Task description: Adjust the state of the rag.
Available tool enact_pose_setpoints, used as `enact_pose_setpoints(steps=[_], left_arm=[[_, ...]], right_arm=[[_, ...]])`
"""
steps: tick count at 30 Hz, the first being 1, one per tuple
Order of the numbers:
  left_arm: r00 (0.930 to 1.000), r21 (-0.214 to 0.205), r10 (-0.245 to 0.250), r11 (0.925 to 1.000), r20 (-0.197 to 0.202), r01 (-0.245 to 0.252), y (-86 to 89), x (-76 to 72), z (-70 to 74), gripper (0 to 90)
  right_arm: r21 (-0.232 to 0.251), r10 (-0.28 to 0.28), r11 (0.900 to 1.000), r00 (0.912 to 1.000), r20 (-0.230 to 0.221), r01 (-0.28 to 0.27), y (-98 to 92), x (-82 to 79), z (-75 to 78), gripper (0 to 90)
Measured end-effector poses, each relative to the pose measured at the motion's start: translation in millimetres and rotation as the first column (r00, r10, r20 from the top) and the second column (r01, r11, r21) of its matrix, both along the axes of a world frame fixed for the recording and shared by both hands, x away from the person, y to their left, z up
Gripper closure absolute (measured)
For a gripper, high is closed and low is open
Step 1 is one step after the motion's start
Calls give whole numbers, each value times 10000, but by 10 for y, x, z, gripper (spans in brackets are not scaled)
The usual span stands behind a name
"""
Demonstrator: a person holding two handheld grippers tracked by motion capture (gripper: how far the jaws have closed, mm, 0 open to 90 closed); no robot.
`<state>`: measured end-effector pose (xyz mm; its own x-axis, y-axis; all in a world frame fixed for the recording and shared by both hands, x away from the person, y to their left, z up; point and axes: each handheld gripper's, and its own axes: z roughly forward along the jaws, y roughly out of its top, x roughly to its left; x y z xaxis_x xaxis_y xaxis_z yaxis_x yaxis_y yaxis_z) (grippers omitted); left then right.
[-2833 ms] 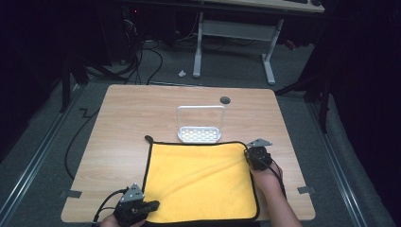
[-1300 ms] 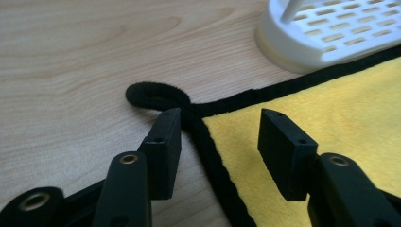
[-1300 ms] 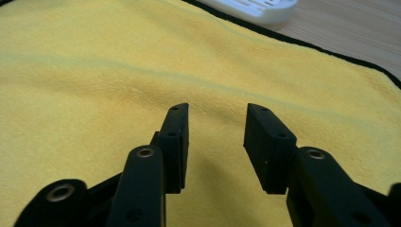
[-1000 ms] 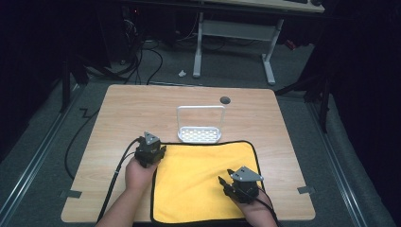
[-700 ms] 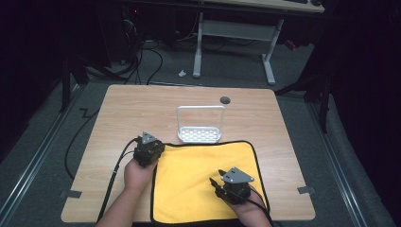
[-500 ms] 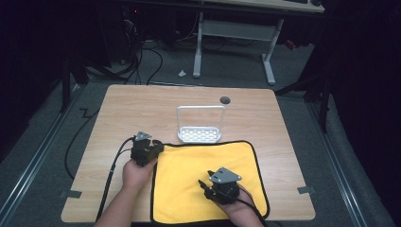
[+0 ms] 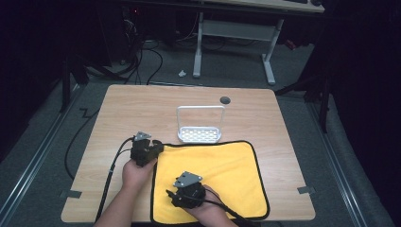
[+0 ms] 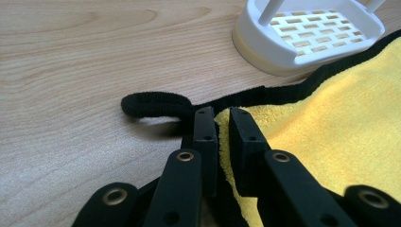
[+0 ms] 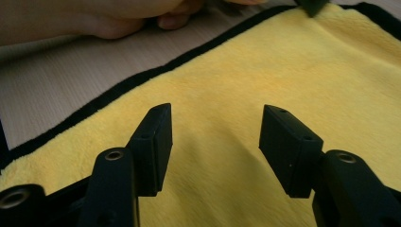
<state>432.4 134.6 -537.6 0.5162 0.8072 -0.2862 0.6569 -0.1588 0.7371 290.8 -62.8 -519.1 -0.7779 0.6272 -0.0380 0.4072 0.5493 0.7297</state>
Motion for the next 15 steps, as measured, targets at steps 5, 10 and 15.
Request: enact_pose_setpoints(steps=[5, 10, 15], left_arm=[[10000, -19, 19, 10000, -9, -19, -3, -3, 0, 816], [10000, -53, 12, 10000, -68, -12, 9, 0, 1, 815], [10000, -67, 7, 10000, -75, -8, 12, -2, 1, 814]], right_arm=[[23, 446, 9990, 9990, -100, -446, 228, -22, -29, 445], [-25, 673, 9977, 9973, -291, -674, 418, -28, -50, 438], [-99, 962, 9953, 9946, -398, -967, 557, -40, -73, 439]])
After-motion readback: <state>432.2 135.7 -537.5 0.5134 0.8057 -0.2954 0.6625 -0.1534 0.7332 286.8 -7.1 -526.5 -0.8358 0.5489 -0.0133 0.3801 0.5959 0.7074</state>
